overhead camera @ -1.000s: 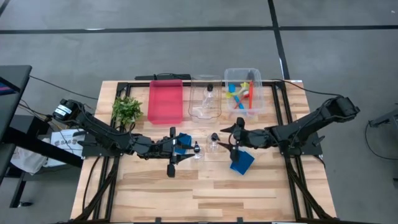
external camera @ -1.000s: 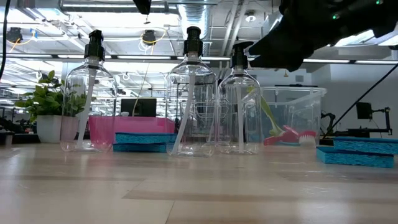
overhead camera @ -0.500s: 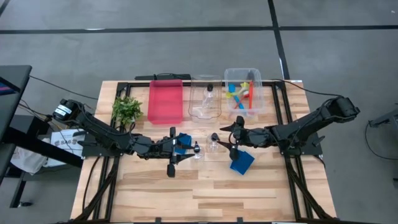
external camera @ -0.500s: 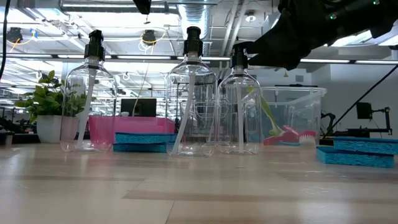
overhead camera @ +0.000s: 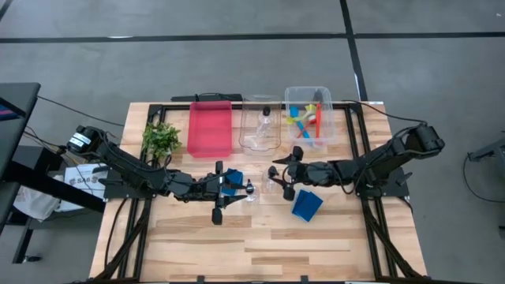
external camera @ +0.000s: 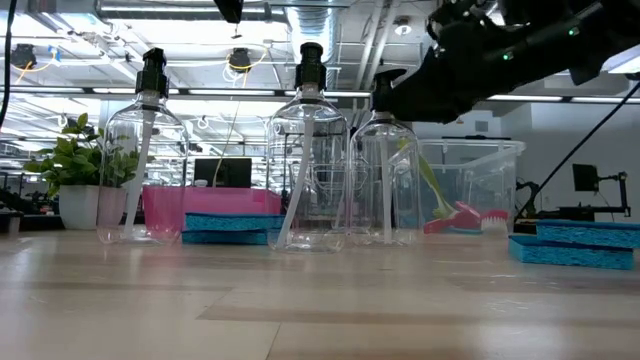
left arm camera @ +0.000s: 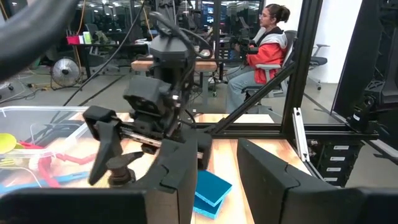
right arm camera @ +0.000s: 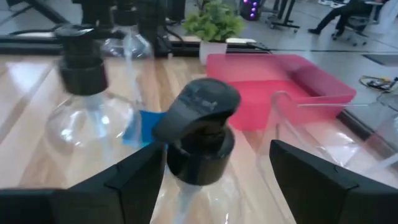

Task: Pick & Place Kitchen Sink Supplies
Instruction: Put the soap dispenser into the transparent bin

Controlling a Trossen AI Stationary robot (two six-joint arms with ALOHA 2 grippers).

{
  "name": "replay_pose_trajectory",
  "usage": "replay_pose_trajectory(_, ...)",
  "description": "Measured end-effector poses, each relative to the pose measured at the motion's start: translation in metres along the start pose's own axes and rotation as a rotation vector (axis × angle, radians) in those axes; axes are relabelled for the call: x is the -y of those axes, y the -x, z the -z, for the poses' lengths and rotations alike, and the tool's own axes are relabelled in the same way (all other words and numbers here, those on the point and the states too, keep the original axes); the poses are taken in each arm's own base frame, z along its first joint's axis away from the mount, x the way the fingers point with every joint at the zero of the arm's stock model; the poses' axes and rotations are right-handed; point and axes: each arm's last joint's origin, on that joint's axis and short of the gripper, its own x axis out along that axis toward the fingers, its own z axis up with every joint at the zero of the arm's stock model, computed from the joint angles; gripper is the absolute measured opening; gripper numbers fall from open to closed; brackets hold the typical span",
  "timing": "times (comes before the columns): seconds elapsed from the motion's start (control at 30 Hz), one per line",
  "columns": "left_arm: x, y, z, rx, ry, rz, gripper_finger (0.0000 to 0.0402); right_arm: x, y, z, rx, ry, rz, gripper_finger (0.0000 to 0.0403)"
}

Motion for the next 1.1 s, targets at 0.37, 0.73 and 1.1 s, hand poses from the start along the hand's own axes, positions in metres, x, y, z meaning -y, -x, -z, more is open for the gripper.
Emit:
replay_pose_trajectory(0.37, 0.0000, 0.0000, 0.0000, 0.000, 0.000, 0.000, 0.0115, 0.0029, -0.0010, -0.0059, 0.054, -0.025, 0.011, 0.0282)
replay_pose_trajectory(0.73, 0.0000, 0.0000, 0.0000, 0.000, 0.000, 0.000, 0.0115, 0.0028, -0.0007, -0.0097, 0.090, -0.041, 0.010, 0.0282)
replay_pose_trajectory(1.1, 0.0000, 0.0000, 0.0000, 0.000, 0.000, 0.000, 0.0115, 0.0028, -0.0007, -0.0097, 0.090, -0.044, 0.011, 0.0203)
